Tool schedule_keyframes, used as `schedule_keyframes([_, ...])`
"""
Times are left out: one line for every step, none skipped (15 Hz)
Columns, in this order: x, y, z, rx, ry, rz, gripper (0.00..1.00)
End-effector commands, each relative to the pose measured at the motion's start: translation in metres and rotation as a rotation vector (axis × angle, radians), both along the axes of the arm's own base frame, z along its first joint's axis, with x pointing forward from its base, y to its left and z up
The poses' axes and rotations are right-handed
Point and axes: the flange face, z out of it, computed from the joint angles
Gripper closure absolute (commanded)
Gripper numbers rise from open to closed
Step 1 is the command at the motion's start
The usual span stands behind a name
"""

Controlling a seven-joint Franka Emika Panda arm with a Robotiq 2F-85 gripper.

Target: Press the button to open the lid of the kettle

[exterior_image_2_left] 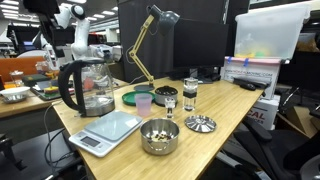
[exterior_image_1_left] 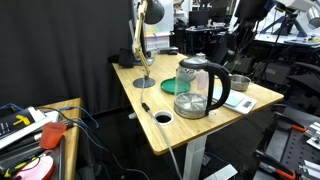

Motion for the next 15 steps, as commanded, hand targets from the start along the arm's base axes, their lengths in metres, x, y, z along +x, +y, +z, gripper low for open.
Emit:
schedule_keyframes([-0.003,0.002,-0.009,0.001,0.056,0.006,1.0])
schedule_keyframes([-0.005,0.003,-0.013,0.003,0.078,0.012,1.0])
schedule_keyframes([-0.007,0.005,-0.017,0.003,0.098,0.017,1.0])
schedule_keyframes([-0.008,0.006,-0.02,0.001,0.112,0.021,1.0])
schedule_keyframes([-0.009,0.007,-0.024,-0.001,0.123,0.023,1.0])
schedule_keyframes([-0.009,0.008,-0.026,-0.002,0.131,0.023,1.0])
schedule_keyframes([-0.008,0.008,-0.029,-0.003,0.132,0.02,1.0])
schedule_keyframes([-0.006,0.008,-0.031,-0.006,0.131,0.017,1.0])
schedule_keyframes([-0.005,0.007,-0.035,-0.002,0.139,0.01,1.0])
schedule_keyframes([-0.004,0.007,-0.038,-0.004,0.142,0.01,1.0])
schedule_keyframes([-0.003,0.007,-0.041,-0.005,0.147,0.008,1.0])
schedule_keyframes([-0.003,0.007,-0.043,-0.008,0.148,0.008,1.0])
schedule_keyframes([-0.002,0.008,-0.045,-0.006,0.15,0.006,1.0])
schedule_keyframes([-0.001,0.008,-0.046,-0.008,0.144,0.007,1.0])
schedule_keyframes([0.001,0.009,-0.043,-0.009,0.132,0.006,1.0])
